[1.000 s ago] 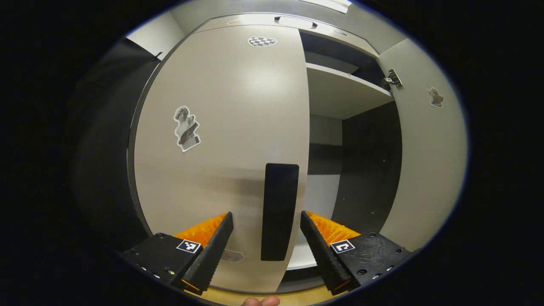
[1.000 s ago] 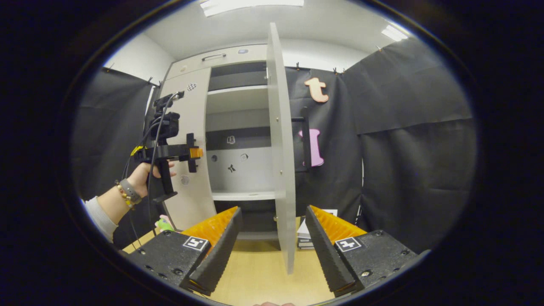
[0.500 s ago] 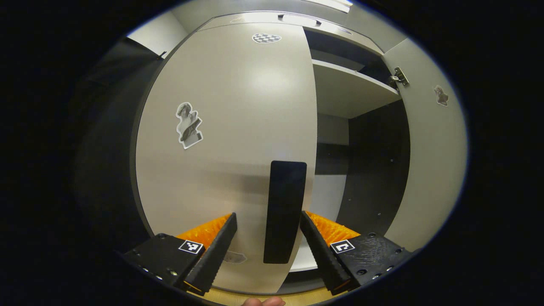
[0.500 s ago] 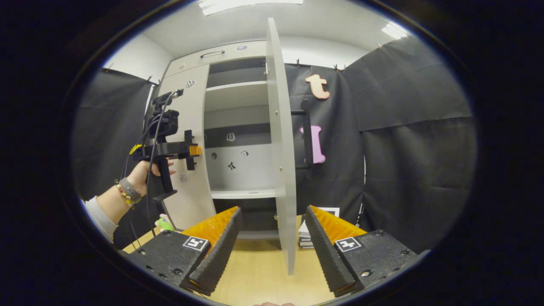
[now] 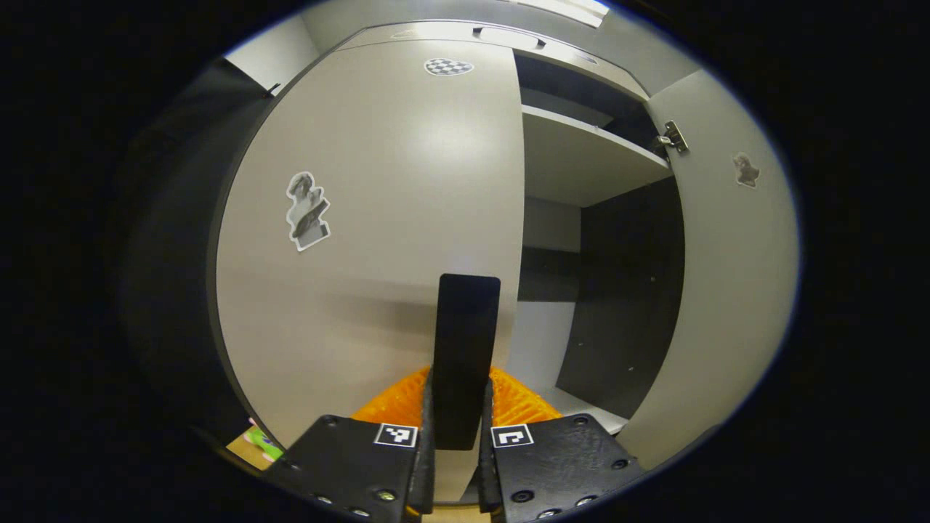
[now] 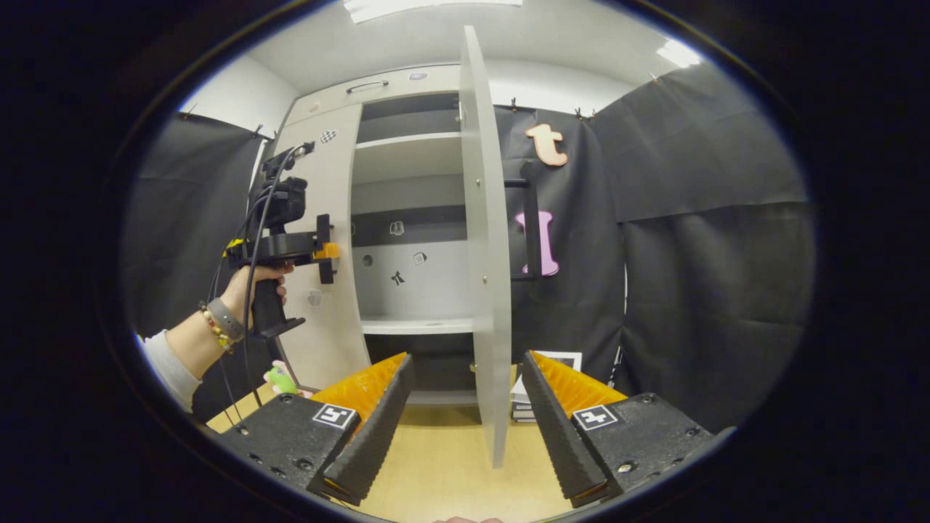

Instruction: Open the right door of the double-door shoe cabinet with the right hand, and open the left door with the left hand.

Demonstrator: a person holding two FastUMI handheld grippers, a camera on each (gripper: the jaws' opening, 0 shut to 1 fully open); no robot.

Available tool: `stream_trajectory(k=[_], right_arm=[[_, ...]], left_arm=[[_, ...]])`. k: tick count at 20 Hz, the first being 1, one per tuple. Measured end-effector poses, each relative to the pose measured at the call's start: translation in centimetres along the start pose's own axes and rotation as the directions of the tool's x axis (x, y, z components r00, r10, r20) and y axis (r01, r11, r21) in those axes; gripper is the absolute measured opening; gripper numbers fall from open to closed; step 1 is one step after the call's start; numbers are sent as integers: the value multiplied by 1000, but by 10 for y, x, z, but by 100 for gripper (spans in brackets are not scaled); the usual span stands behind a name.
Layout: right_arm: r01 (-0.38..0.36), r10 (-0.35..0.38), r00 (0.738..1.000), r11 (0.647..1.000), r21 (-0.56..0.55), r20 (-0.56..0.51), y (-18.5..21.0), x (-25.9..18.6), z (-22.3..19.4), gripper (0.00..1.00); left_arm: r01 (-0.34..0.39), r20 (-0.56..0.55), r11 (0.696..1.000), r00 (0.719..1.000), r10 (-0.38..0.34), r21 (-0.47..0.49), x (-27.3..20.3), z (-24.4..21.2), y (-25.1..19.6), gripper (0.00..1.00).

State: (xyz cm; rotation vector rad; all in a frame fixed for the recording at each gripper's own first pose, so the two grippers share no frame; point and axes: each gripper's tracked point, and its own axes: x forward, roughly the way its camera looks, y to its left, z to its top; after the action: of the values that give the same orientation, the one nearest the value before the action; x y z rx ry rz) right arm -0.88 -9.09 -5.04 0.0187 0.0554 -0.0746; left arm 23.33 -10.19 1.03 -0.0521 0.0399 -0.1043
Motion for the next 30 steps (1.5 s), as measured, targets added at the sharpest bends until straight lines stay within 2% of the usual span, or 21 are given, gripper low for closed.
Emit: stream_trajectory(k=[1,2,11,16,19,25,27,30], right_arm=[[3,-3,1000,1000,1,0,-1,-1,0,94],[7,-7,1000,1000,3,-3,-2,-1,-2,93],[19,-18,999,1000,7,-27,4,-9,-12,94],[-8,8,1000,1000,-1,-25,25,-6,-12,93],[-30,29,999,999,-12,-15,41,-1,-9,94],[-85,85,996,996,-34,-11,80,6,-9,94],[-80,80,997,995,-56,1,89,7,-7,94],[-82,85,996,994,-71,40,105,7,2,94]], left_arm=[[2,2,1000,1000,-2,-13,0,0,0,7],[2,7,1000,1000,-1,-25,1,0,0,6],[13,-4,1000,1000,-13,16,-44,3,6,6],[51,-7,998,999,-51,39,-81,6,21,6],[66,10,998,998,-67,15,-106,10,35,5],[-12,41,999,999,10,46,-149,15,88,4],[-53,49,997,998,50,61,-158,15,108,4],[-78,71,992,995,71,99,-165,16,130,3]])
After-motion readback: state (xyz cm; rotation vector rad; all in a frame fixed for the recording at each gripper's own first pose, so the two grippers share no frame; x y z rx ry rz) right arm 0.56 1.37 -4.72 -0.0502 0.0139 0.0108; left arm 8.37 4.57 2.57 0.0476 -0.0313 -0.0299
